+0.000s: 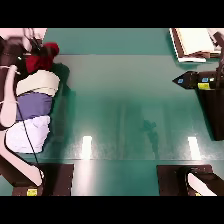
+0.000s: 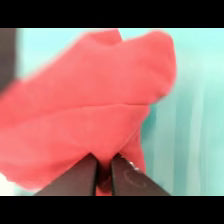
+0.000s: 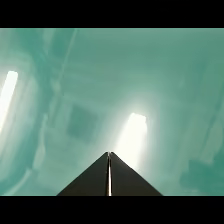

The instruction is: Fold the shirts.

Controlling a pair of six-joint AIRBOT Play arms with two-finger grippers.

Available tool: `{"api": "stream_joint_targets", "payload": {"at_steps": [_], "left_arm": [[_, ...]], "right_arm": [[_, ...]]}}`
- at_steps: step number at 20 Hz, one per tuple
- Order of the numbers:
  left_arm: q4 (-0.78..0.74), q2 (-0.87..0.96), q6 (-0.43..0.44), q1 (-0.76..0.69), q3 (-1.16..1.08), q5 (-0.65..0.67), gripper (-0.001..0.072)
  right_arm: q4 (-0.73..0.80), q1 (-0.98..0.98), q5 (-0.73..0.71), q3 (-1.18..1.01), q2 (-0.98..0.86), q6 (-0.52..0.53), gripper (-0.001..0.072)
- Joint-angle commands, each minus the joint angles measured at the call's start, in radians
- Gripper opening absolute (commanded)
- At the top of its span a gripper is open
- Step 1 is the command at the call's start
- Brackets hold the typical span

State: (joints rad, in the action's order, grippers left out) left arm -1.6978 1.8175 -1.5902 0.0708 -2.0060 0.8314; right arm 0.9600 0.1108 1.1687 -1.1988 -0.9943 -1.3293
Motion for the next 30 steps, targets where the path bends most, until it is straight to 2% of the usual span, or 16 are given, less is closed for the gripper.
{"api": "stream_joint_targets", "payload": {"at_steps": [1, 6, 10, 16, 17, 18, 19, 20, 23, 27, 30], "left_arm": [[0.037, -0.188, 0.076, -0.016, -0.064, 0.047, 0.0030], [0.108, -0.490, 0.195, -0.124, -0.064, 0.275, 0.0029], [0.205, -0.556, 0.222, -0.331, -0.060, 0.422, 0.0029], [0.336, -0.486, 0.265, -0.771, 0.173, 0.369, 0.0032], [0.377, -0.463, 0.272, -0.819, 0.203, 0.336, 0.0176], [0.426, -0.439, 0.275, -0.850, 0.223, 0.303, 0.0464], [0.483, -0.414, 0.275, -0.867, 0.229, 0.278, 0.0613], [0.510, -0.396, 0.284, -0.869, 0.229, 0.262, 0.0611], [0.419, -0.390, 0.271, -0.799, 0.229, 0.244, 0.0611], [0.408, -0.356, 0.180, -0.555, 0.258, 0.265, 0.0611], [0.499, -0.272, 0.166, -0.391, 0.322, 0.287, 0.0611]], "right_arm": [[0.001, 0.000, -0.035, -0.113, 0.002, 0.000, 0.0016], [0.011, 0.000, -0.077, -0.309, 0.002, 0.000, 0.0016], [0.011, 0.000, -0.074, -0.410, 0.002, 0.000, 0.0016], [0.011, 0.000, -0.057, -0.513, 0.002, 0.000, 0.0017], [0.011, 0.000, -0.051, -0.525, 0.002, 0.000, 0.0016], [0.012, 0.000, -0.041, -0.535, 0.002, 0.000, 0.0016], [0.013, 0.000, -0.034, -0.541, 0.002, 0.000, 0.0016], [0.012, 0.000, -0.024, -0.547, 0.002, 0.000, 0.0016], [0.011, 0.000, -0.006, -0.553, 0.005, 0.000, 0.0016], [0.010, 0.000, -0.005, -0.553, 0.005, 0.000, 0.0016], [0.010, 0.000, 0.006, -0.551, 0.005, 0.000, 0.0016]]}}
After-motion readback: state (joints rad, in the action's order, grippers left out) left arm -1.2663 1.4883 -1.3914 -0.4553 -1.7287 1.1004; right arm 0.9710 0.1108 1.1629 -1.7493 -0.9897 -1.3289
